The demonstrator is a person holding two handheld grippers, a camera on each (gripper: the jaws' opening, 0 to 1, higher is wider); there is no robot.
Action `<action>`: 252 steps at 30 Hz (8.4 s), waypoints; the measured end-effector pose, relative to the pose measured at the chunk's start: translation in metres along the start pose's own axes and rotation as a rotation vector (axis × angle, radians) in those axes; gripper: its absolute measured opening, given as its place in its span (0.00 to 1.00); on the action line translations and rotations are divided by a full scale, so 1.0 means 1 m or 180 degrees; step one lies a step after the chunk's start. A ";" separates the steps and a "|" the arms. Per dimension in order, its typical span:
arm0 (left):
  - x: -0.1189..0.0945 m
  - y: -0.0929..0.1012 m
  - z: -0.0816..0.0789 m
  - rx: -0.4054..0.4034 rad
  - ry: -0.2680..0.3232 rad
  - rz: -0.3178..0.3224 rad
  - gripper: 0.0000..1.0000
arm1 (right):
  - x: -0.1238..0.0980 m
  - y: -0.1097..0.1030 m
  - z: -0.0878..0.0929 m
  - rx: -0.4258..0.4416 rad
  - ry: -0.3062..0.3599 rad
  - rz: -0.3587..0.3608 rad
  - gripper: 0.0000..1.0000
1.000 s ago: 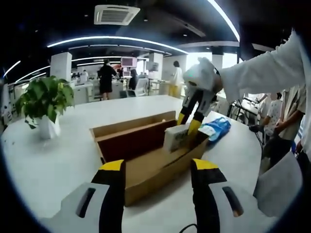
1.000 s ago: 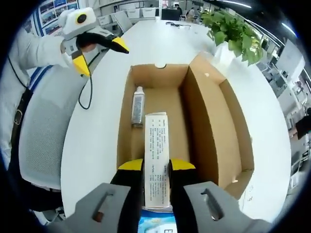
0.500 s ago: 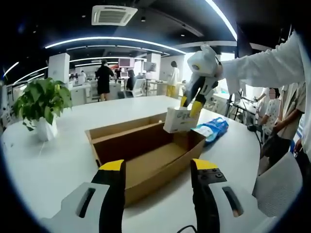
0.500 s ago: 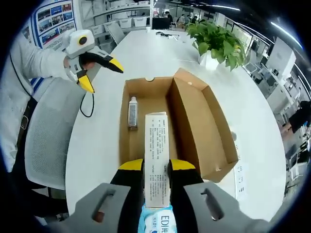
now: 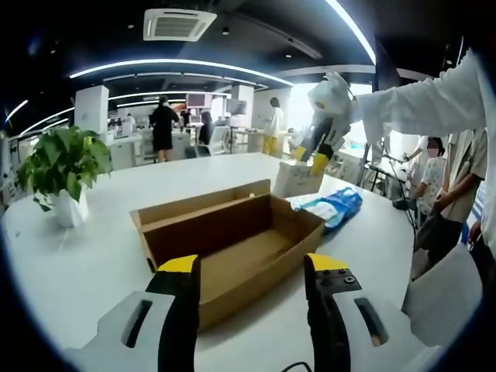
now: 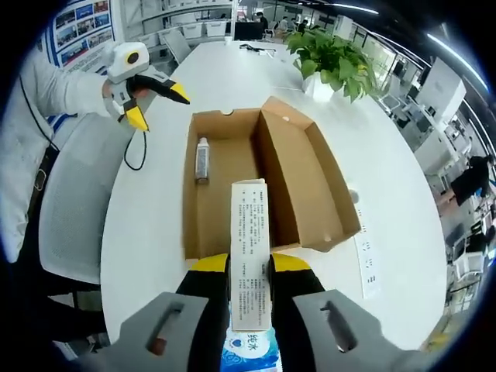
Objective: Operate the shoe box by opening the lid, removing the specified soft item, and placing it in the target area until the item is outside and the box remains undamaged.
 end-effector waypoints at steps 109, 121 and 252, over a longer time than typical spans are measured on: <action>0.021 0.026 -0.002 -0.0023 -0.0210 -0.0330 0.54 | -0.033 0.038 0.272 0.0272 -0.0710 0.0021 0.31; 0.019 0.028 -0.003 -0.0037 -0.0149 -0.0296 0.54 | -0.048 0.034 0.249 0.0461 -0.0412 0.0204 0.33; -0.048 -0.033 0.023 -0.0252 0.0109 -0.0165 0.54 | 0.192 -0.039 -0.112 -0.0324 0.0416 -0.0980 0.32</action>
Point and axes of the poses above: the point that each gripper's makers call its tool centre point, and the gripper's own axes: x roughly forward along the fingers, y roughly to its right, z roughly out of its underside, the point moved 9 cm from there along -x, roughly backward along the fingers, and after that the axes turned 7 degrees about -x, right-handed, at the moved point
